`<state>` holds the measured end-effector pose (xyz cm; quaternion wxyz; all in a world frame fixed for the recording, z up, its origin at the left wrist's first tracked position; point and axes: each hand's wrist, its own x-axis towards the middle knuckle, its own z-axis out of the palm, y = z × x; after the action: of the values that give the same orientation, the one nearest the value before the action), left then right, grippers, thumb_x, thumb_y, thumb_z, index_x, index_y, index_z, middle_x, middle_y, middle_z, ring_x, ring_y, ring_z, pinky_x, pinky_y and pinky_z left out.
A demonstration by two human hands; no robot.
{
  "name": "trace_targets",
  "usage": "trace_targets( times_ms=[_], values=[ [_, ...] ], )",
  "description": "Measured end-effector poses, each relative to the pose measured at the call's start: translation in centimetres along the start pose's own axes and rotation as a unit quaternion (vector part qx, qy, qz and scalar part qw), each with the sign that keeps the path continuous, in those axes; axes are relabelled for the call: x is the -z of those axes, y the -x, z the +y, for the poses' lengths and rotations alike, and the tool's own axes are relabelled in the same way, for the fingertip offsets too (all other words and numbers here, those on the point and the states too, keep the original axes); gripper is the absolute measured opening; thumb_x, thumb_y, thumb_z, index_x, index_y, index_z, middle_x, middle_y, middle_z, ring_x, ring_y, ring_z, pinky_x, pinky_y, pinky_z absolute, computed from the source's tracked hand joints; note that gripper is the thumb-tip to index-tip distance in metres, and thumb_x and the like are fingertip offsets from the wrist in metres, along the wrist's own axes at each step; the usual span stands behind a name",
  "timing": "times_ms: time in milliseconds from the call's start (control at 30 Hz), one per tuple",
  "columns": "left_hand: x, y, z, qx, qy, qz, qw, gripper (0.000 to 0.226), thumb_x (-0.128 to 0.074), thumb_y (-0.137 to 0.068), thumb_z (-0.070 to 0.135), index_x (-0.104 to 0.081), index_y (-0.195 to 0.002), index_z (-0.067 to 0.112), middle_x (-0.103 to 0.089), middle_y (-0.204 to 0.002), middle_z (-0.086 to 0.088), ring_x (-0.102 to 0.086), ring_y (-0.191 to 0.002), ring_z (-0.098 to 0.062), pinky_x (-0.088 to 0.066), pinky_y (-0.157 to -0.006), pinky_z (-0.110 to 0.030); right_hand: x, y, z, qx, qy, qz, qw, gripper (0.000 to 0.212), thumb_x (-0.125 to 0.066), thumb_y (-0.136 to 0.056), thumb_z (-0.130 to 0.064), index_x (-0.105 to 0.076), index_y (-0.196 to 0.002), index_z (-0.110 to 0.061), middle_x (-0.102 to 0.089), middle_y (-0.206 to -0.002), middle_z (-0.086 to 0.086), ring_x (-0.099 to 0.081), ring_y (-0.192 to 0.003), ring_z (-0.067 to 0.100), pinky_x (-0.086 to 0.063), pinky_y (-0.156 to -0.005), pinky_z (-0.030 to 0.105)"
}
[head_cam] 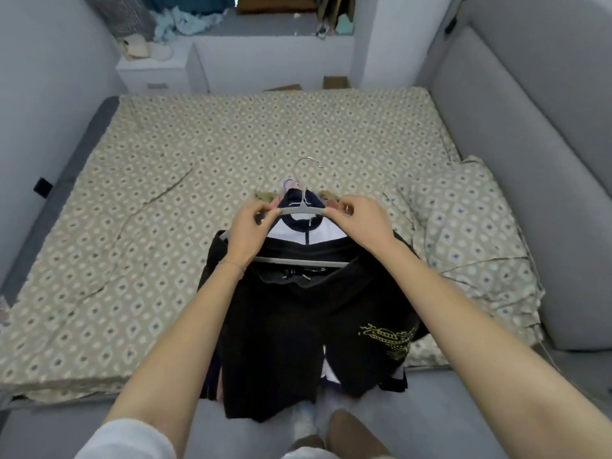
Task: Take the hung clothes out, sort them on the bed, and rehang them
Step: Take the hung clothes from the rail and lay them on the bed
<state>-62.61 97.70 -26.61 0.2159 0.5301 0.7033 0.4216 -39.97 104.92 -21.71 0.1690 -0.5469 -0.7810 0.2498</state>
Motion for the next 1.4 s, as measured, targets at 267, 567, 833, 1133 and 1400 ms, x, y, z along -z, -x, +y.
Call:
trace_targets(
  times_ms=[267,567,833,1133,1400],
  values=[
    [-4.5,-6.8,-6.3,0.077,0.001,-0.036,0.996,0.01,-0.069,-0.092,0.026,-0.07,-0.085,0.019,-0.067,-0.083,-0.003,-0.06,-0.082,-0.019,-0.041,-0.071,-0.019,-5.6,-8.7,4.5,-0.012,-0.003,-0.042,0.999,0.037,-0.065,-0.09,-0.045,-0.052,-0.07,-0.016,-0.046,-0.072,-0.009,-0.044,-0.065,0.013,-0.027,-0.053,0.029],
    [-10.7,-13.9,-13.3,0.184,-0.006,-0.034,0.982,0.016,-0.069,-0.091,0.028,-0.069,-0.081,0.016,-0.061,-0.083,-0.014,-0.058,-0.079,-0.028,-0.045,-0.074,-0.042,-12.8,-18.6,10.7,-0.034,0.039,-0.109,0.993,0.015,-0.056,-0.096,-0.023,-0.059,-0.082,-0.018,-0.064,-0.102,0.002,-0.06,-0.082,0.024,-0.049,-0.069,0.035],
    [-14.3,-16.6,-18.9,0.21,-0.029,-0.039,0.976,0.018,-0.067,-0.09,0.032,-0.066,-0.077,0.019,-0.059,-0.084,-0.003,-0.048,-0.068,-0.008,-0.041,-0.071,-0.034,-17.6,-22.9,14.0,-0.039,0.046,-0.161,0.985,0.017,-0.053,-0.095,-0.021,-0.068,-0.092,-0.015,-0.066,-0.109,0.005,-0.063,-0.09,0.026,-0.054,-0.076,0.041],
    [-10.7,-11.5,-18.8,0.176,-0.146,-0.022,0.973,0.04,-0.049,-0.091,0.037,-0.056,-0.13,0.037,-0.058,-0.136,0.014,-0.051,-0.129,-0.013,-0.04,-0.109,-0.047,-19.9,-19.6,11.0,0.02,0.15,-0.19,0.97,0.051,-0.057,-0.095,-0.037,-0.047,-0.14,-0.014,-0.049,-0.14,0.009,-0.043,-0.13,0.03,-0.038,-0.105,0.043],
    [-3.3,-4.0,-15.4,0.206,-0.266,0.047,0.941,0.049,-0.055,-0.098,0.024,-0.045,-0.146,0.017,-0.039,-0.154,-0.009,-0.031,-0.144,-0.027,-0.014,-0.118,-0.05,-20.7,-15.5,1.9,0.15,0.178,-0.25,0.94,0.06,-0.051,-0.097,-0.042,-0.034,-0.149,-0.017,-0.035,-0.151,0.012,-0.028,-0.142,0.031,-0.025,-0.115,0.047]
  ],
)
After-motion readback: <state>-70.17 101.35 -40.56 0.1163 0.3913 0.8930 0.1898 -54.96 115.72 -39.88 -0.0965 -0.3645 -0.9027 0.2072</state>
